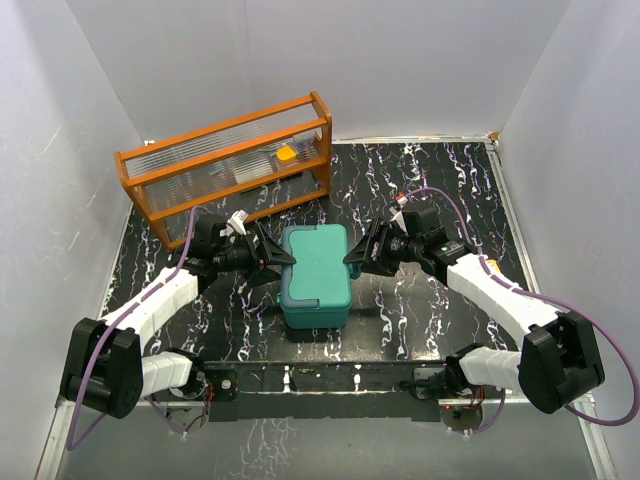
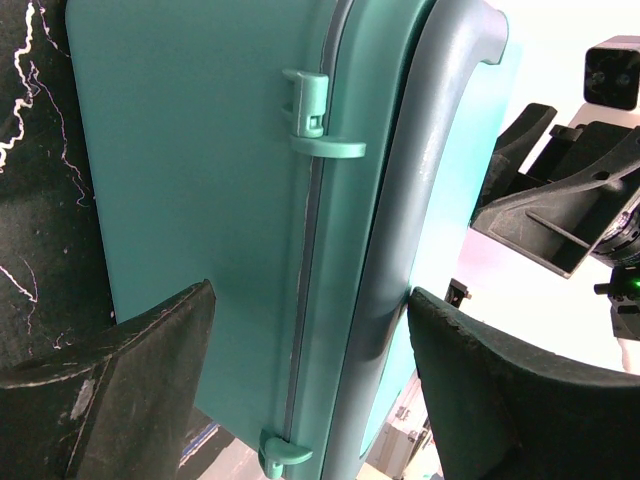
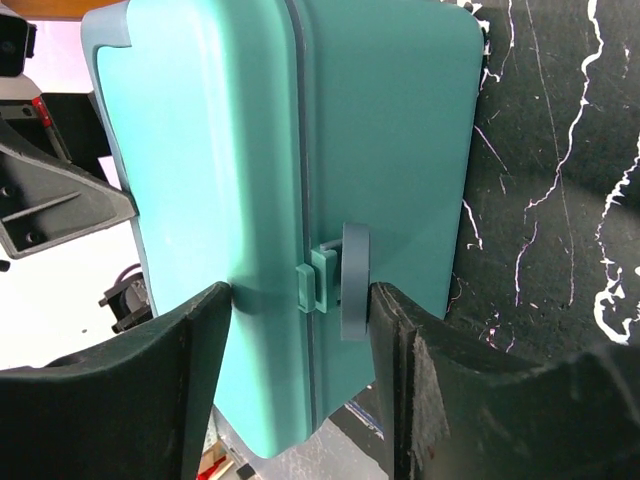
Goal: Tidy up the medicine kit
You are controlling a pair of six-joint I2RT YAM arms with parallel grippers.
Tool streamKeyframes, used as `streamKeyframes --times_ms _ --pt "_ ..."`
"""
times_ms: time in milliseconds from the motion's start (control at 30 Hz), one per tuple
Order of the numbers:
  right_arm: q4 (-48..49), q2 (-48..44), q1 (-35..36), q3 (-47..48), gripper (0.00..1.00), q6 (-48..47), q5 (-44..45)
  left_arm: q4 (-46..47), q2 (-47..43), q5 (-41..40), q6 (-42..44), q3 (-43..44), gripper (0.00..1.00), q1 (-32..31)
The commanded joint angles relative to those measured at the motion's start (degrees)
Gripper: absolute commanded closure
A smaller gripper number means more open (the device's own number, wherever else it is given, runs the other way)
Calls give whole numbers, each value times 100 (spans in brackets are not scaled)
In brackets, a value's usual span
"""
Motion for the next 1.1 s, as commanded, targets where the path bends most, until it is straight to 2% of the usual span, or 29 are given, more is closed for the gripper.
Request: streamKeyframes --times_ms 0,300,433,800,867,1067 --pt "66 -171 64 281 47 -69 39 -94 9 18 117 174 24 -24" --pt "-5 -107 212 419 56 -54 98 -98 63 23 152 184 25 -28" --pt "-9 -100 268 493 64 -46 158 -112 85 27 179 209 25 -24" --pt "-224 17 403 626 74 -133 302 -137 159 41 209 278 25 -24" --pt "-288 18 411 671 74 -177 359 -153 150 36 212 271 25 -24" --pt "-611 -112 400 969 56 -302 1102 -224 113 7 231 296 25 -24"
